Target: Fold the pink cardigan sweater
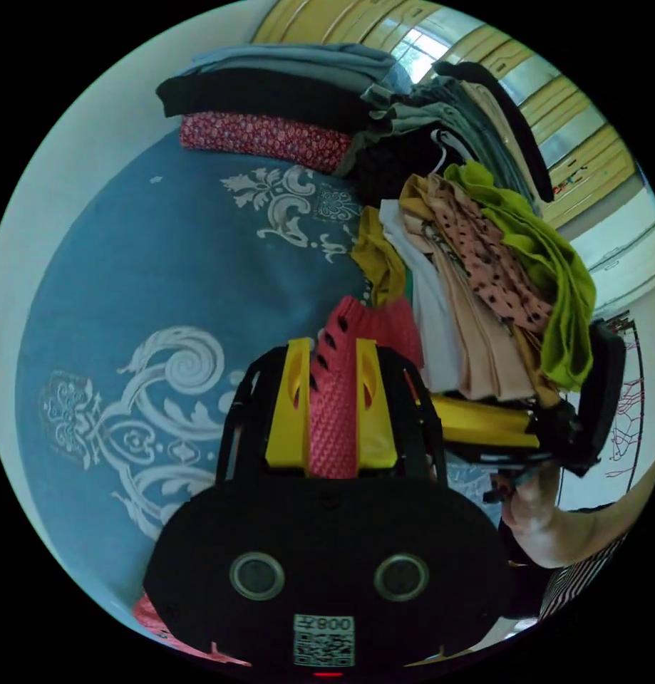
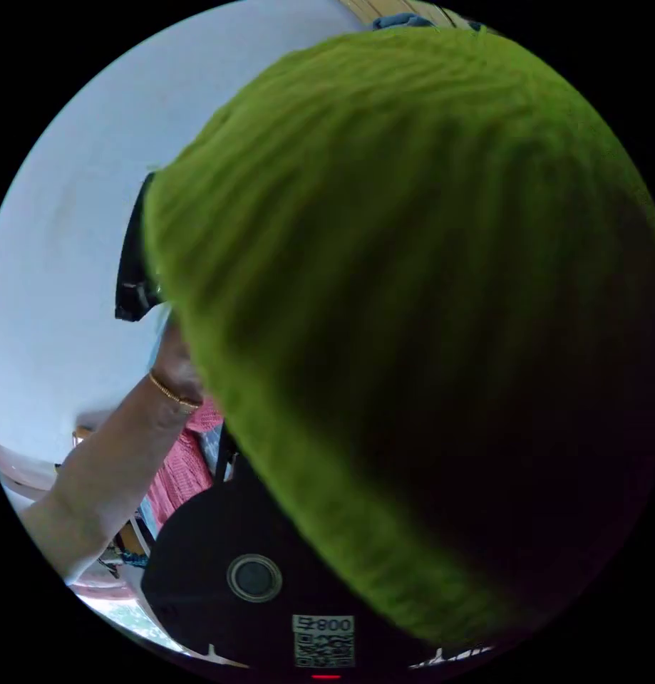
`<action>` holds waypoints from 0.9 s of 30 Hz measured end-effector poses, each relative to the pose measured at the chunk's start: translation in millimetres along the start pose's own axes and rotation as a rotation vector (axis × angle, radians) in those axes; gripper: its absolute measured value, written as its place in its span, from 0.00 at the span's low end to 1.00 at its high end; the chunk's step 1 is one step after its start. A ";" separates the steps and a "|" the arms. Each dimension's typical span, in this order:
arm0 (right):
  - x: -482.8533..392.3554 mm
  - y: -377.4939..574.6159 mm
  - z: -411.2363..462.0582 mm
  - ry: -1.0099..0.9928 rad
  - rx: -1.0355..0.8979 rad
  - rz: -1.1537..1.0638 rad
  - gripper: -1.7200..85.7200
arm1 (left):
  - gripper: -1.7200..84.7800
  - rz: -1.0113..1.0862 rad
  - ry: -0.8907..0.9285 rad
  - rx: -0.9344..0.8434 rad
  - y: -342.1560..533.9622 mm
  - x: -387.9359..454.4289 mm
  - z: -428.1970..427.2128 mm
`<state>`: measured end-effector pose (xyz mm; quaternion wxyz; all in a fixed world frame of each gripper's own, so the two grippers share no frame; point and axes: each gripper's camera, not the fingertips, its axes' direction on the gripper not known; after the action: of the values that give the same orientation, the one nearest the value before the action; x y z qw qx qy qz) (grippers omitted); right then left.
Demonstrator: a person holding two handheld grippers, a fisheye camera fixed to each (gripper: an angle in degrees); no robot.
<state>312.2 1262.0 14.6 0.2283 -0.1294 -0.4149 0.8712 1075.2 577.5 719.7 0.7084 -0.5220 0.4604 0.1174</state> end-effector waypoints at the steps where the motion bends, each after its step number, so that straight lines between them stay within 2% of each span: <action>1: -0.3 -0.7 0.7 -0.002 -0.003 0.001 0.08 | 0.11 -0.008 0.007 -0.029 -8.3 -2.9 6.0; 8: -9.1 -1.4 3.9 -0.028 -0.020 -0.023 0.06 | 0.07 -0.010 0.028 -0.008 -9.2 -8.1 -20.5; 11: -18.0 4.0 -2.5 -0.101 0.020 -0.044 0.05 | 0.06 -0.017 0.076 0.120 10.6 -10.8 -67.2; 14: -32.9 11.9 -18.5 -0.263 0.116 -0.084 0.05 | 0.06 -0.009 0.087 0.259 41.1 -16.4 -128.5; 20: -122.0 25.3 -43.0 -0.428 0.202 -0.365 0.07 | 0.06 -0.049 0.159 0.495 137.5 -46.4 -266.3; 27: -254.0 58.5 -15.1 -0.639 0.096 -0.634 0.07 | 0.06 -0.151 0.031 0.627 292.3 -56.6 -411.7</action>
<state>520.4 1111.5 -31.3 0.3499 0.2904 -0.4429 0.7727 637.0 371.4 566.2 0.8343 -0.3127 0.4449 -0.0909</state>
